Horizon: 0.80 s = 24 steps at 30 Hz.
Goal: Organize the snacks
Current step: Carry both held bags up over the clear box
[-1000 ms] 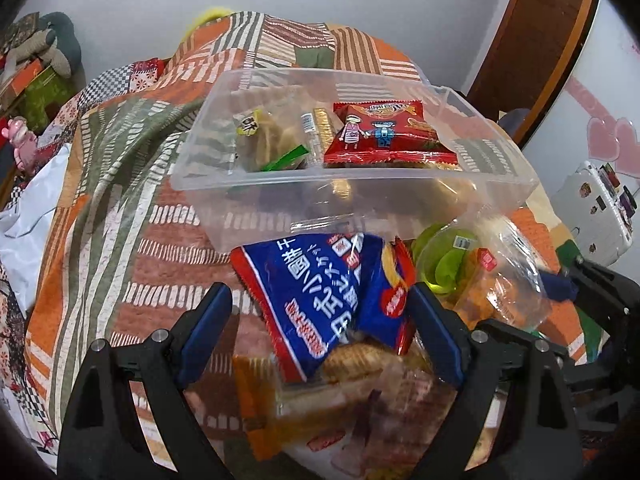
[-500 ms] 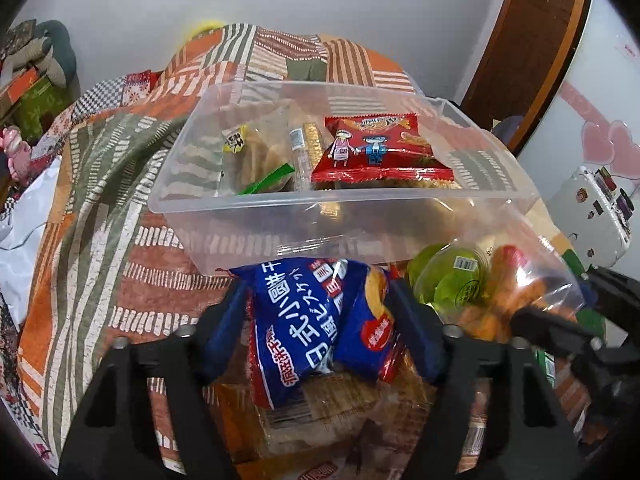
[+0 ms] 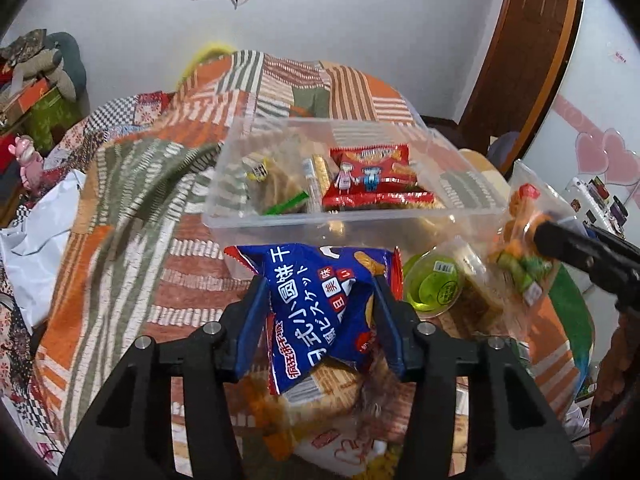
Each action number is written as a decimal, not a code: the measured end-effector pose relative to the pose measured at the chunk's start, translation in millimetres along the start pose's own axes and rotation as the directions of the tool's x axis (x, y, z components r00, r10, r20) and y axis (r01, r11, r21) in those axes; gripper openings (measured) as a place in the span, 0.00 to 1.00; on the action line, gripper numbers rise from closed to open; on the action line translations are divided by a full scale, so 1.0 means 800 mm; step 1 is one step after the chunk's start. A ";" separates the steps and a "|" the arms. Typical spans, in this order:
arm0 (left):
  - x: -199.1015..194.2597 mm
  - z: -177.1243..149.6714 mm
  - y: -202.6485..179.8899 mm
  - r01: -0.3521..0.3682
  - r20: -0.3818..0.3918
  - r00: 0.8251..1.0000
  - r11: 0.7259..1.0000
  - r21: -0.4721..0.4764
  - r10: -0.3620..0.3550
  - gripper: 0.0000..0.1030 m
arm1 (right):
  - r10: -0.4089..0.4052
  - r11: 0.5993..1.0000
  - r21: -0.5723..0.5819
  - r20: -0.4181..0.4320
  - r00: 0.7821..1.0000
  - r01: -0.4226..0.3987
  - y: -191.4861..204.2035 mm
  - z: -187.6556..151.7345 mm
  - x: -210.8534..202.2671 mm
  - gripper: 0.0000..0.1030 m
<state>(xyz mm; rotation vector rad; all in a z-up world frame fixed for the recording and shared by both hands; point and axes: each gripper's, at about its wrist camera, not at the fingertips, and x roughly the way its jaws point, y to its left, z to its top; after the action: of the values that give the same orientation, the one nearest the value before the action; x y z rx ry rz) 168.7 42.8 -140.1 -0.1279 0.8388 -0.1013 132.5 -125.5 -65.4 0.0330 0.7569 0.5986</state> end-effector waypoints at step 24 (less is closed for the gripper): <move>-0.017 0.028 0.015 -0.014 0.043 0.999 0.999 -0.028 0.016 0.73 | -0.040 0.999 0.039 0.097 0.995 0.036 -0.025 0.047 -0.006 0.35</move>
<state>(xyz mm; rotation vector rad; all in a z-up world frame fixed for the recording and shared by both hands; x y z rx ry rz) 176.7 58.1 -116.9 -0.1496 0.7980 -0.0724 164.2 -138.0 -39.4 0.0814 0.6726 0.5430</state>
